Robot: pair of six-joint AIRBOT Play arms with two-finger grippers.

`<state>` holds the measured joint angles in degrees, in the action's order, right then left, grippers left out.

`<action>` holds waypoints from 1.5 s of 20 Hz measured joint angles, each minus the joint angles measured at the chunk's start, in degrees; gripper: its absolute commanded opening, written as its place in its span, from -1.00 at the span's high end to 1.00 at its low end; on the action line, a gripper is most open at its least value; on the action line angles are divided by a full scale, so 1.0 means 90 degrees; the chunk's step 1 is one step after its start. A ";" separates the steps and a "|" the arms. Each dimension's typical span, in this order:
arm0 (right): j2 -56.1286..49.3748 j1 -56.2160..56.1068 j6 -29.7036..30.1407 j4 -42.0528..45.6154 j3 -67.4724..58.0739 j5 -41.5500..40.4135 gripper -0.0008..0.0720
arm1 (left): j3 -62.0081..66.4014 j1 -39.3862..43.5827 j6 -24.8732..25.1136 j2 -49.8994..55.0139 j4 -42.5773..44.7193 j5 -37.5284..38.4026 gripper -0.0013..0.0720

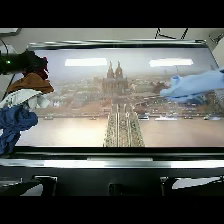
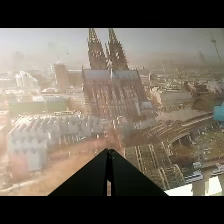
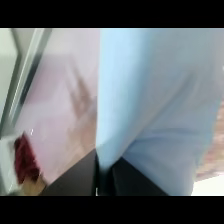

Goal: Fold the clothes and pants, and hang the long-sleeved shirts on hangers.

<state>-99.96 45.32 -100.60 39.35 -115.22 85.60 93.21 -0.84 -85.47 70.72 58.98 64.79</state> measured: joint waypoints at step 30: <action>0.1756 0.2472 0.0010 0.5763 0.4966 -0.0784 -0.96 | 0.0000 0.0000 -0.0362 0.0204 -0.0002 0.0160 0.90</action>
<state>-84.16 67.57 -100.51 91.22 -70.52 78.54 93.21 -0.84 -88.73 72.55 58.96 66.24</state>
